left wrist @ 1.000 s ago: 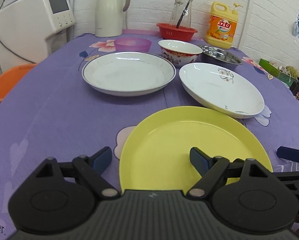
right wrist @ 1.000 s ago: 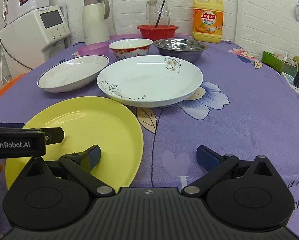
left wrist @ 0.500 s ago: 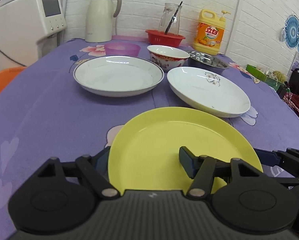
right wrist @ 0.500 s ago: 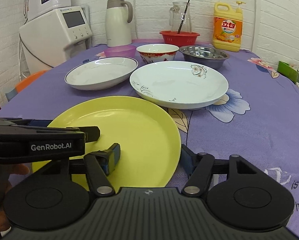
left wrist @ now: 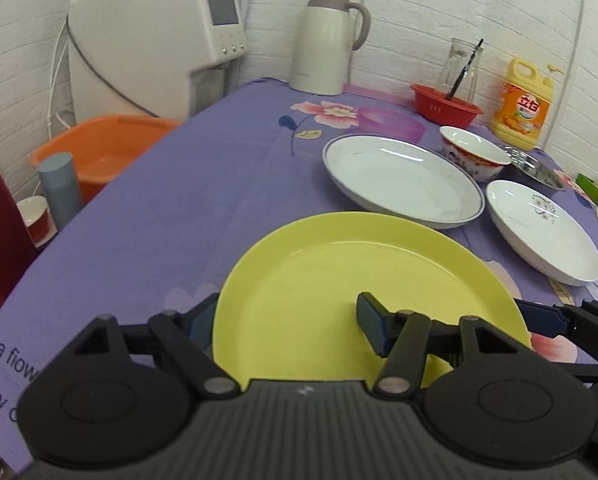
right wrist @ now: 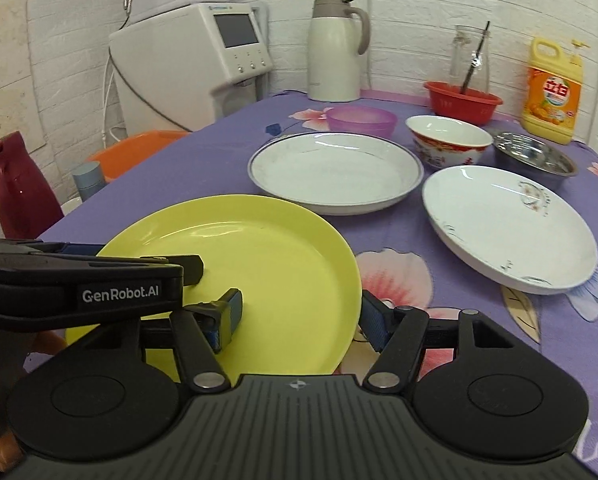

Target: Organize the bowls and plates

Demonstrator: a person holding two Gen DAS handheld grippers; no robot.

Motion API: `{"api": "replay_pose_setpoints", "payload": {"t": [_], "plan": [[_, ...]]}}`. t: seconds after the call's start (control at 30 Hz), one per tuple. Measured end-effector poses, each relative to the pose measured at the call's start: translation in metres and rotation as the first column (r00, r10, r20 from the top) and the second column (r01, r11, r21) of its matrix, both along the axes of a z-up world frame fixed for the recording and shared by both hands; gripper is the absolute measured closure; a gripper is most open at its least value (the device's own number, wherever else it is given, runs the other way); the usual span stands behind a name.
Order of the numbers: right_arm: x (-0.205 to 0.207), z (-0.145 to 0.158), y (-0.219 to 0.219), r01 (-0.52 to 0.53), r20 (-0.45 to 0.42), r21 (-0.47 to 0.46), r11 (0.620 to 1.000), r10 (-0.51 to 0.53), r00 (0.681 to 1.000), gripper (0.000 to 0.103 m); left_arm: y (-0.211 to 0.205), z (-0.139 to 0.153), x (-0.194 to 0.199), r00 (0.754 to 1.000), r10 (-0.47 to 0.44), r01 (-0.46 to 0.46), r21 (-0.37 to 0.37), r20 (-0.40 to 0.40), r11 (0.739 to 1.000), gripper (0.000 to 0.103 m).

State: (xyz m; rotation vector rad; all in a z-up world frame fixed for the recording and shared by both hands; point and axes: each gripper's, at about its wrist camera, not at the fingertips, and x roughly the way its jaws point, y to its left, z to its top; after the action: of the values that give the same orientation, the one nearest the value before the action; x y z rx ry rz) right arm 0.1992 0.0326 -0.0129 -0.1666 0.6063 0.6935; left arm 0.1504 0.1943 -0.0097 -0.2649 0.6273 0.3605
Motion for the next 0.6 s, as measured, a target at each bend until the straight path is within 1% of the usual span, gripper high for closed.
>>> {"api": "replay_pose_setpoints", "payload": {"t": [0.07,0.17,0.23,0.37,0.4,0.43,0.47,0.53,0.6], "plan": [[0.004,-0.001,0.010,-0.017,-0.004,-0.013,1.000,0.017,1.000,0.000,0.006,-0.003,0.004,1.000,0.011,-0.011,-0.010,-0.003,1.000,0.043],[0.012,-0.004,0.015,-0.015,-0.011,-0.023,1.000,0.015,1.000,0.000,0.008,-0.008,0.012,1.000,0.003,-0.003,-0.015,-0.006,1.000,0.043],[0.016,-0.007,0.014,-0.007,-0.020,-0.027,1.000,0.007,1.000,0.000,0.004,-0.010,0.016,1.000,-0.005,0.005,0.007,0.005,1.000,0.043],[0.017,-0.009,0.011,0.000,-0.025,-0.020,1.000,-0.001,1.000,0.000,0.003,-0.012,0.016,1.000,-0.006,0.006,0.010,0.019,1.000,0.042],[0.017,-0.009,0.011,-0.001,-0.025,-0.020,1.000,0.000,1.000,0.000,0.003,-0.012,0.016,1.000,-0.013,0.013,0.011,0.020,1.000,0.040],[0.017,-0.009,0.011,-0.003,-0.026,-0.019,1.000,0.003,1.000,0.000,0.005,-0.012,0.016,1.000,-0.026,0.026,0.010,0.017,1.000,0.034],[0.018,-0.008,0.009,-0.010,-0.033,-0.015,1.000,0.010,0.999,0.000,0.009,-0.011,0.016,0.999,-0.038,0.038,-0.002,0.015,0.999,0.032],[0.020,-0.004,0.000,-0.021,-0.055,0.007,1.000,0.021,0.998,0.000,0.018,-0.007,0.015,0.999,-0.044,0.044,-0.025,0.025,0.999,0.032],[0.023,0.007,-0.012,0.000,-0.046,0.039,0.999,0.002,0.999,0.000,0.030,0.000,0.015,0.999,-0.031,0.032,-0.032,0.042,0.999,0.032]]}}
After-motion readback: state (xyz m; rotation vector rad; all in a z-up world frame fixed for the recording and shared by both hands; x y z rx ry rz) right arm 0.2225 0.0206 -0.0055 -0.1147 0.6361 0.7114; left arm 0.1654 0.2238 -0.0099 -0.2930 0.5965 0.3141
